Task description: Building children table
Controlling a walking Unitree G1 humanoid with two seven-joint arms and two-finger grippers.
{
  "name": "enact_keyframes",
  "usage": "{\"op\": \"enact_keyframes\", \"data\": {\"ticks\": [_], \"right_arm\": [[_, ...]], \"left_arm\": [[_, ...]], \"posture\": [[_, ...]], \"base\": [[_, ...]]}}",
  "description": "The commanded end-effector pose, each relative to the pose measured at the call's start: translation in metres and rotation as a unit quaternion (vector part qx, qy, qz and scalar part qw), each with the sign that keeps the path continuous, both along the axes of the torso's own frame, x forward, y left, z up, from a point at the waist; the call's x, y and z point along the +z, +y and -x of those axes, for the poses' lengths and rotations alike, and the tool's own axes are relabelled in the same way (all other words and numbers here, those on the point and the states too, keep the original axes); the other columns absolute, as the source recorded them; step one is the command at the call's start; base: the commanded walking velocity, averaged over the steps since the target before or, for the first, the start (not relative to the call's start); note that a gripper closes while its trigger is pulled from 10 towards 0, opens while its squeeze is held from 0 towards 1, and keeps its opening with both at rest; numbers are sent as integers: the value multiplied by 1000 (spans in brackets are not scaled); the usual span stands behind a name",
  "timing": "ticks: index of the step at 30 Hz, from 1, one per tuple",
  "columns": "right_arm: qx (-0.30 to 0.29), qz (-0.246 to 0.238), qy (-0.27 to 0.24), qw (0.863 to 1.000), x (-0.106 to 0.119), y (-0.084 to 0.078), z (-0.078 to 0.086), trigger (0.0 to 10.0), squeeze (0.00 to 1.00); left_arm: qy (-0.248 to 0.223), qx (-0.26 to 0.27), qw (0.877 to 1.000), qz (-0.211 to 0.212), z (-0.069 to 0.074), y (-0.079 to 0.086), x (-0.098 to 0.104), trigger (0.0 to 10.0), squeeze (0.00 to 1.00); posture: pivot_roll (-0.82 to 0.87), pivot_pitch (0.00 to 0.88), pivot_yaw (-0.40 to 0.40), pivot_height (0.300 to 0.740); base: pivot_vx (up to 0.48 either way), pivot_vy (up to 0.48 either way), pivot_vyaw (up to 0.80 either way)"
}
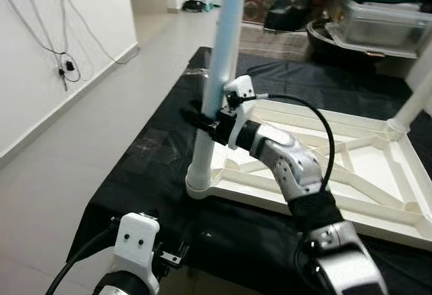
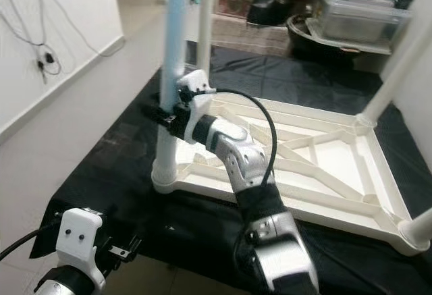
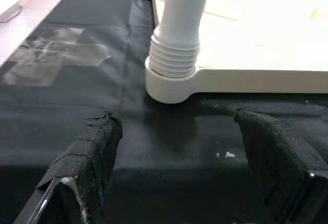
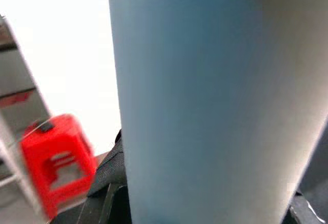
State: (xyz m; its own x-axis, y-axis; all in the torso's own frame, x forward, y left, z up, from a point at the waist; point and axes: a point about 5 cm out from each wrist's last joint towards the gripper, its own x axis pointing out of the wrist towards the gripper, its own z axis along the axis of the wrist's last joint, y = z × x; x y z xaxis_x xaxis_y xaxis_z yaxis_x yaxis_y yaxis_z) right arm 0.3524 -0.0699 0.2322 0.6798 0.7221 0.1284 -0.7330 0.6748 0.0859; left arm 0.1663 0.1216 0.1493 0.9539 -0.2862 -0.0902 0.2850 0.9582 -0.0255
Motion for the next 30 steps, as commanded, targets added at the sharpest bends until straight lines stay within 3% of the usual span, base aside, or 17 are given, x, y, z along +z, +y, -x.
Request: {"op": "enact_keyframes", "data": {"ticks": [1, 7, 9, 15, 17, 24, 27, 28, 30], "right_arm": [[-50, 40, 51, 997, -26, -14, -4, 10000, 0], [-109, 28, 15, 993, -24, -22, 11, 10000, 0], [-180, 37, -23, 983, -19, -29, 22, 10000, 0], [-253, 51, -45, 965, -14, -31, 29, 10000, 0], [-310, 63, -44, 948, -14, -32, 36, 10000, 0], [-354, 81, -36, 931, -16, -30, 44, 10000, 0], [-422, 101, -1, 901, -20, -31, 45, 10000, 0], [-422, 101, -1, 901, -20, -31, 45, 10000, 0], [-466, 86, 29, 880, -22, -32, 45, 10000, 0]], "left_arm": [[6, -1, 1000, 0, 0, 0, -4, 10000, 0], [4, -2, 1000, -2, -3, 1, -3, 10000, 0], [2, -4, 1000, -3, -5, 1, -3, 10000, 0], [-1, -6, 1000, -4, -8, 2, -3, 10000, 0], [-3, -7, 1000, -6, -9, 2, -3, 10000, 0], [-4, -8, 1000, -7, -10, 2, -4, 10000, 0], [-5, -11, 1000, -6, -11, 1, -4, 10000, 0], [-5, -11, 1000, -6, -11, 1, -4, 10000, 0], [-5, -12, 1000, -6, -12, 1, -4, 10000, 0]], "posture": [[115, 136, -80, 740], [110, 134, -73, 740], [107, 130, -66, 740], [106, 125, -64, 740], [108, 123, -64, 740], [108, 118, -62, 740], [105, 111, -62, 740], [105, 111, -62, 740], [105, 109, -63, 740]], "base": [[0, 0, 0], [0, 0, 0], [0, 0, 0], [0, 0, 0], [0, 0, 0], [0, 0, 0], [0, 0, 0], [0, 0, 0], [0, 0, 0]]}}
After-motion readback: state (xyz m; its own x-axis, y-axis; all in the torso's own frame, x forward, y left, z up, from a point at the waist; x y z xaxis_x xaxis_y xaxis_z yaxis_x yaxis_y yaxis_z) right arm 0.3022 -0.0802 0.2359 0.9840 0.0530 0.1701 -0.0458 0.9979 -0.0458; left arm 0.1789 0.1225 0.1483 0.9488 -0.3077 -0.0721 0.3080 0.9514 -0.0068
